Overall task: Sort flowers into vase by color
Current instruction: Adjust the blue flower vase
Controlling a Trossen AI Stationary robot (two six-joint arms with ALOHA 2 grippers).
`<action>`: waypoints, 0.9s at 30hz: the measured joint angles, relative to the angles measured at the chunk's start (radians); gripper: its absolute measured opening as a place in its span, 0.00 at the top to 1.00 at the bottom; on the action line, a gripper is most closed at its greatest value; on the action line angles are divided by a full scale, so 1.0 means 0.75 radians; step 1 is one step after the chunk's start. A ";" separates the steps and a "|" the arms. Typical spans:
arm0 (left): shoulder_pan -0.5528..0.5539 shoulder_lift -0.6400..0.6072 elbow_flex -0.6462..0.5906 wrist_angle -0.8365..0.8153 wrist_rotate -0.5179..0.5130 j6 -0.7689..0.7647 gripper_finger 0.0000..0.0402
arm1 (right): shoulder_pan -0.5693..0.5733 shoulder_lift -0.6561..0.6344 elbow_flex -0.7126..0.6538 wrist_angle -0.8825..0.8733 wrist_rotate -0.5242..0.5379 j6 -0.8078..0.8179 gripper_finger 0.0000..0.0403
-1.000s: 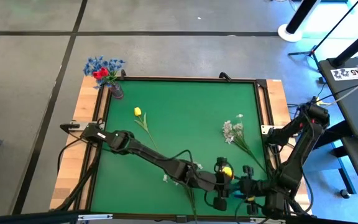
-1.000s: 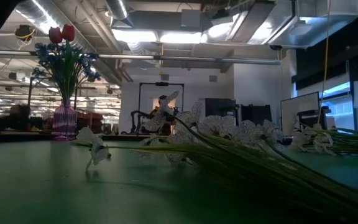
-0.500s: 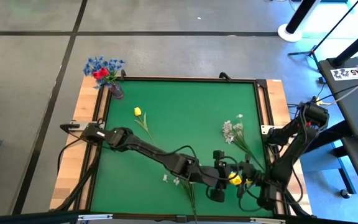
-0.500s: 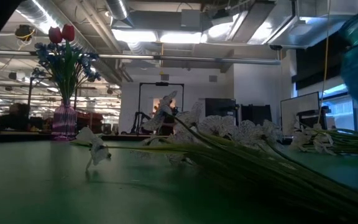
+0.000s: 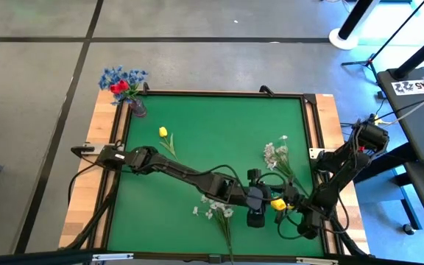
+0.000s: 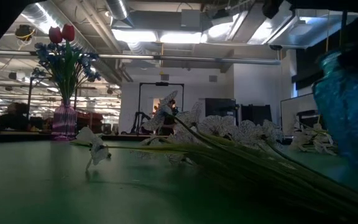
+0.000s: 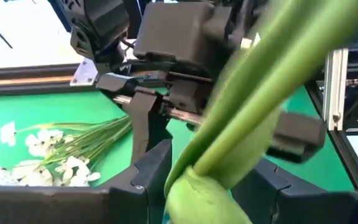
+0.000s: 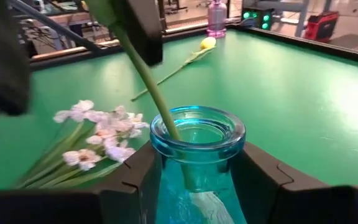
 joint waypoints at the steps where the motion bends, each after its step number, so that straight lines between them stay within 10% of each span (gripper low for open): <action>1: 0.004 0.000 -0.001 0.005 0.001 0.000 0.64 | -0.008 0.009 0.000 0.000 0.000 -0.001 0.60; 14: 0.007 0.000 -0.001 -0.022 0.003 -0.038 0.54 | -0.022 0.013 0.012 0.000 -0.090 -0.035 0.42; 27: -0.012 0.000 -0.001 -0.045 0.034 -0.106 0.54 | -0.024 -0.234 0.175 -0.416 -0.625 -0.033 0.10</action>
